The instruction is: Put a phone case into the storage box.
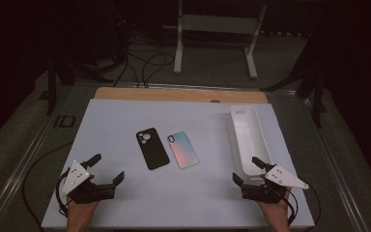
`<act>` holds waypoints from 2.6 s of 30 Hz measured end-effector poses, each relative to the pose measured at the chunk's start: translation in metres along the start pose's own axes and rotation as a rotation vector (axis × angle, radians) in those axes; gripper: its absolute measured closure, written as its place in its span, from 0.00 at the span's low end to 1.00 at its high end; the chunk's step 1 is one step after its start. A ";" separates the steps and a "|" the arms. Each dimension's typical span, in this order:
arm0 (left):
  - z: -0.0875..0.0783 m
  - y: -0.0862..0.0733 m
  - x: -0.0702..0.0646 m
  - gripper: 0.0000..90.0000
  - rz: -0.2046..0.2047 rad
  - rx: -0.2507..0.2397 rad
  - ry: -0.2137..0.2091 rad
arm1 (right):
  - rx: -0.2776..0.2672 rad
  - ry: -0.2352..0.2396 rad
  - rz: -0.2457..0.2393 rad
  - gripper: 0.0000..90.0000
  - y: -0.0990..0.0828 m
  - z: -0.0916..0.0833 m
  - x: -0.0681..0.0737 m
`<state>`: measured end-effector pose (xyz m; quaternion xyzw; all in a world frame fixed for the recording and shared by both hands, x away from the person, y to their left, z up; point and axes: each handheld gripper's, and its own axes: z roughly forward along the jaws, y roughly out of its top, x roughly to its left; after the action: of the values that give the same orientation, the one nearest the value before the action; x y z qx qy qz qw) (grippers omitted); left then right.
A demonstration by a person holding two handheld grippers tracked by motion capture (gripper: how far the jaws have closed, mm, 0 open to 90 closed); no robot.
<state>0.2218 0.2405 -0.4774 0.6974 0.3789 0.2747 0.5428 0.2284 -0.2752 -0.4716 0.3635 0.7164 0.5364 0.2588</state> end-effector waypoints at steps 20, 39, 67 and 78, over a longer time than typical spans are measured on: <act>0.004 -0.002 -0.008 0.02 0.031 0.016 0.038 | 0.046 0.013 -0.004 0.08 0.007 0.011 0.012; 0.003 -0.005 -0.006 0.01 0.021 0.020 0.067 | 0.133 0.002 -0.044 0.08 0.043 0.037 0.030; 0.004 -0.006 -0.006 0.01 0.026 0.024 0.085 | 0.259 0.015 -0.093 0.08 0.103 0.112 0.056; 0.006 -0.006 -0.009 0.01 0.033 0.027 0.082 | 0.345 0.031 -0.087 0.08 0.107 0.143 0.062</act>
<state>0.2197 0.2305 -0.4846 0.6991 0.3929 0.3067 0.5127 0.3260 -0.1253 -0.4095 0.3628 0.8168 0.3994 0.2042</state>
